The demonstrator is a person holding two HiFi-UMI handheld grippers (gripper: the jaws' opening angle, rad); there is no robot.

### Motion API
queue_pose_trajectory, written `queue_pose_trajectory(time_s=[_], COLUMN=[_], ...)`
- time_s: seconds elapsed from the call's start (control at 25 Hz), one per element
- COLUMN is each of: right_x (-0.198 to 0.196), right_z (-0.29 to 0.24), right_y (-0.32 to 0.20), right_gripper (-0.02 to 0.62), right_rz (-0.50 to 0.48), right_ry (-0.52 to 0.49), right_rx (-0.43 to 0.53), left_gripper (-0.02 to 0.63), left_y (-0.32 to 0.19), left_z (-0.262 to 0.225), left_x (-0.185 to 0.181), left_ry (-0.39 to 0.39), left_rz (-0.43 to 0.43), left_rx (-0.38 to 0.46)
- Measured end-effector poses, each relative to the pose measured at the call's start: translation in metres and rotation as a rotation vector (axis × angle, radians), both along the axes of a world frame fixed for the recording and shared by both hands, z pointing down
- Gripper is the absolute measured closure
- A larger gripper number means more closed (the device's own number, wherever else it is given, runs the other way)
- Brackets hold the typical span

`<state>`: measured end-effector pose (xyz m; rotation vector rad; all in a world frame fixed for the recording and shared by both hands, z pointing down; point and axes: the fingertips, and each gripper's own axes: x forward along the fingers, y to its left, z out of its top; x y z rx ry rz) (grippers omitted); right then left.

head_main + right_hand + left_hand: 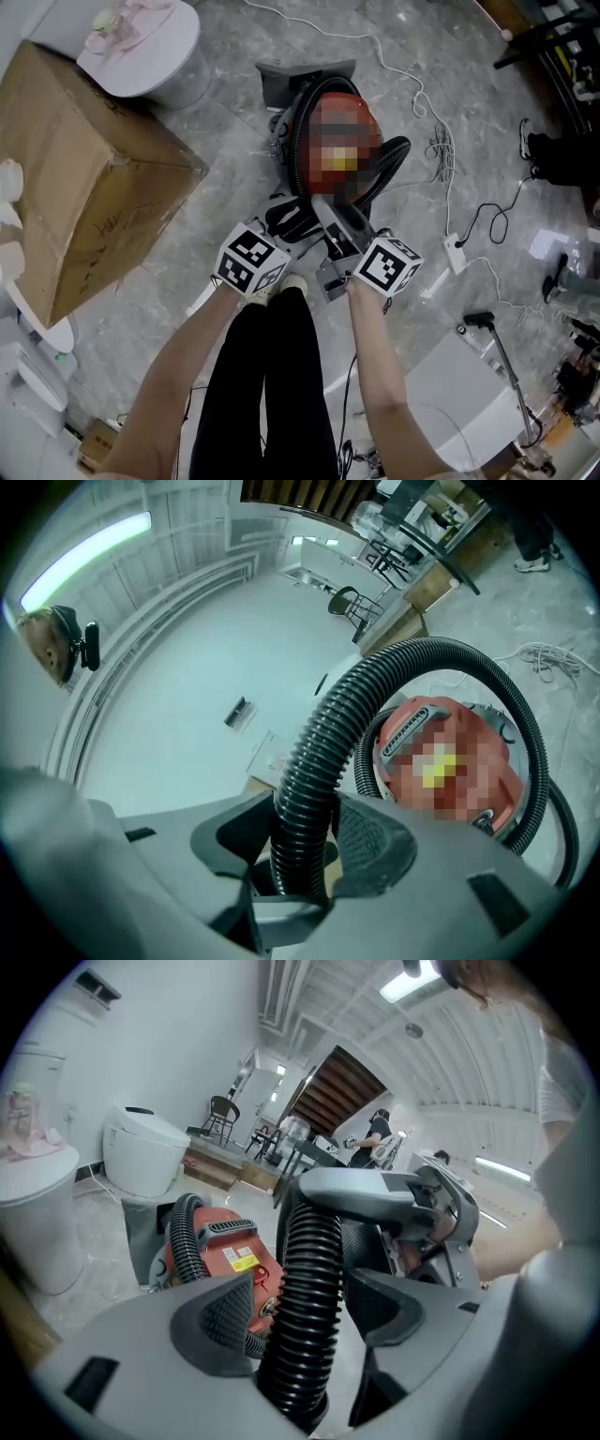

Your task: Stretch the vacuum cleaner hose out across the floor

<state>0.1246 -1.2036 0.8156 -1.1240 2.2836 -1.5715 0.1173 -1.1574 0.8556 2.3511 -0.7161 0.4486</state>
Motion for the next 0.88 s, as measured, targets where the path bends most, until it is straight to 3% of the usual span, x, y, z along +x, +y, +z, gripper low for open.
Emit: queue_pose_trajectory(time_s=[0.12, 0.52, 0.88], right_x=[-0.002, -0.011, -0.012], right_z=[-0.017, -0.077, -0.139], right_y=[0.011, 0.047, 0.07], right_gripper=[0.39, 0.39, 0.388], right_rz=[0.001, -0.041, -0.078], right_ry=[-0.007, -0.011, 0.01], right_rx=[0.012, 0.056, 0.103], left_gripper=[0.299, 0.303, 0.429], left_y=[0.006, 0.04, 0.072], left_z=[-0.017, -0.073, -0.141], left_x=[-0.002, 0.0, 0.012], left_ry=[0.013, 0.043, 0.112], left_rz=[0.001, 0.138, 0.189], left_rx=[0.023, 0.065, 0.093])
